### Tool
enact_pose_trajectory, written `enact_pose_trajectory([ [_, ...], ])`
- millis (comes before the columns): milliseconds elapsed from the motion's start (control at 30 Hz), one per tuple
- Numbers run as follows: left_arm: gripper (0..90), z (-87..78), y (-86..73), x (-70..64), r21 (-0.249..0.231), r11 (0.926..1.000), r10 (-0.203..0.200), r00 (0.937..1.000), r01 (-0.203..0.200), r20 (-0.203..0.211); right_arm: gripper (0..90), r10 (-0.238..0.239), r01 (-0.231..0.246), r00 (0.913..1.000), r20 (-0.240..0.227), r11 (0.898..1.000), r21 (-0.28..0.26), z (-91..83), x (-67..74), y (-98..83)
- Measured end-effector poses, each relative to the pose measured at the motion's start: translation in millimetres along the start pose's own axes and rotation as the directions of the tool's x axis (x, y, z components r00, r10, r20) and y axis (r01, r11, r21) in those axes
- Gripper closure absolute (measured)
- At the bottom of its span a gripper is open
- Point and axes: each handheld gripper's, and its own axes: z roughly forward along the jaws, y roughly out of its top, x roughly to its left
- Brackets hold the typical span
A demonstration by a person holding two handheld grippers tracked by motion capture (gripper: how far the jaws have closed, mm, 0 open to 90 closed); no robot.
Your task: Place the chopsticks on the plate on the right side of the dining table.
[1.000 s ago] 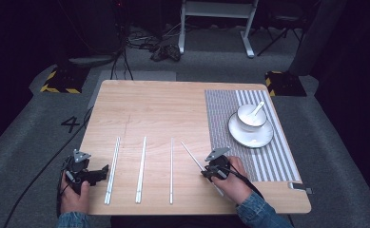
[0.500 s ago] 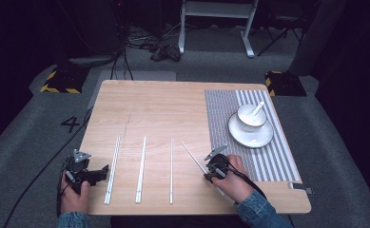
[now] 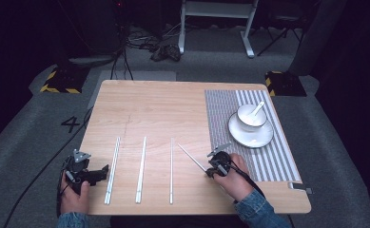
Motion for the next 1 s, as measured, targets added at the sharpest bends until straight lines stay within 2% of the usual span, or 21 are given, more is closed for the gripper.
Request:
enact_pose_trajectory([
  [200, 0.0, 0.0, 0.0, 0.0, 0.0, 1.0, 0.001, 1.0, -0.001, 0.0, 85.3, 0.046, -0.047, 0.9986, -0.025, 0.999, -0.021, -2.1, -6.5, -4.9],
  [333, 0.0, 0.0, 0.0, 0.0, 0.0, 1.0, 0.0, 1.0, 0.0, 0.0, 85.3, 0.076, -0.078, 0.9966, -0.031, 0.995, -0.054, -12.0, -14.6, -8.9],
  [533, 0.0, 0.0, 0.1, 0.1, 0.0, 1.0, 0.001, 1.0, -0.001, 0.0, 85.3, 0.078, -0.082, 0.9963, -0.035, 0.991, -0.106, -32.0, -21.5, -10.2],
  [733, 0.0, 0.0, 0.1, 0.1, 0.0, 1.0, 0.001, 1.0, -0.001, 0.0, 85.4, 0.067, -0.073, 0.9969, -0.04, 0.981, -0.178, -53.0, -24.6, -8.9],
  [1000, 0.0, 0.4, 0.3, -0.1, -0.001, 1.0, -0.001, 1.0, 0.001, 0.001, 85.4, 0.076, -0.074, 0.9971, 0.0, 0.964, -0.256, -76.9, -37.8, -7.2],
])
